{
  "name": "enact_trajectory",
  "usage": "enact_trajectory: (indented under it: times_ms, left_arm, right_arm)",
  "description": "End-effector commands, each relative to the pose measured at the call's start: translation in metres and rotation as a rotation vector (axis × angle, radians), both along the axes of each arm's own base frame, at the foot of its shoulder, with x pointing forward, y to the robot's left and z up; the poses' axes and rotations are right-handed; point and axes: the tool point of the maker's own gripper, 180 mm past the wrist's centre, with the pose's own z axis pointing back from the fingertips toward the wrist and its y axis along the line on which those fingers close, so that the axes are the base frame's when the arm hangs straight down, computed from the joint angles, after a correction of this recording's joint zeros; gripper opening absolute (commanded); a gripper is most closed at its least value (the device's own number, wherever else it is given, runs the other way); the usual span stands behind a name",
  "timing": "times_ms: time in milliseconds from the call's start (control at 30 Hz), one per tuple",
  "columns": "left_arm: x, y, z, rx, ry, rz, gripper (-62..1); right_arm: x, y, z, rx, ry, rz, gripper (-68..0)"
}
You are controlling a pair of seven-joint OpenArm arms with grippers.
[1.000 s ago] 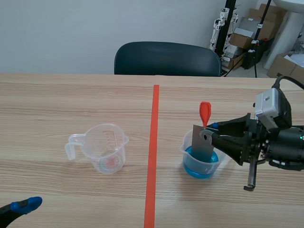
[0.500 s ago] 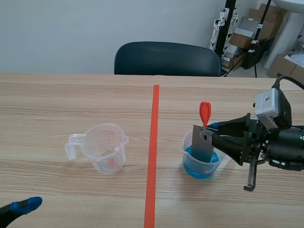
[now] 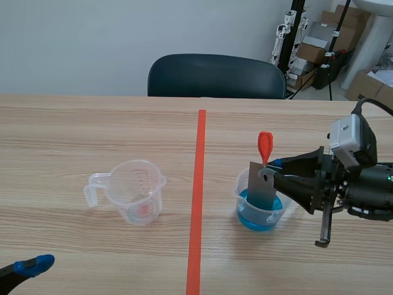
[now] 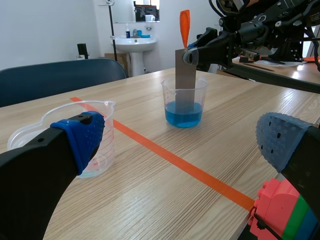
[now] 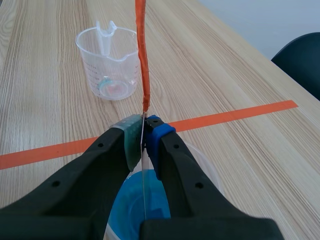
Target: Do the redox reaction experiment. lower the plate into the blue solution
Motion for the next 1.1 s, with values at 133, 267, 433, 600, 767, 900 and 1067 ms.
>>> enact_trajectory:
  times_ms: [133,267,433,600,767,900,1067]
  left_arm:
    - [-0.0042,0.0007,0.0091,-0.046,-0.026,0.002,1.4]
    - [-0.0042,0.0007,0.0091,-0.046,-0.026,0.002,1.4]
    - [-0.0042,0.0007,0.0091,-0.046,-0.026,0.002,1.4]
    - [-0.0042,0.0007,0.0091,-0.046,-0.026,0.002,1.4]
    - [-0.0042,0.0007,0.0091,-0.046,-0.026,0.002,1.4]
    - [-0.0042,0.0007,0.0091,-0.046,-0.026,0.002,1.4]
    - [-0.0042,0.0007,0.0091,-0.046,-0.026,0.002,1.4]
  right_arm:
    - [0.0038,-0.0009,0.0089,0.026,-0.016,-0.005,-66.9]
    - [0.0038,-0.0009,0.0088,0.025,-0.015,-0.005,-66.9]
    - [0.0039,-0.0009,0.0084,0.023,-0.014,-0.006,-66.9]
    - [0.0039,-0.001,0.0082,0.022,-0.014,-0.006,-66.9]
    - [0.0041,-0.0012,0.007,0.015,-0.012,-0.007,-66.9]
    - [0.0041,-0.0012,0.007,0.015,-0.012,-0.007,-66.9]
    - [0.0041,-0.0012,0.0069,0.015,-0.012,-0.007,-66.9]
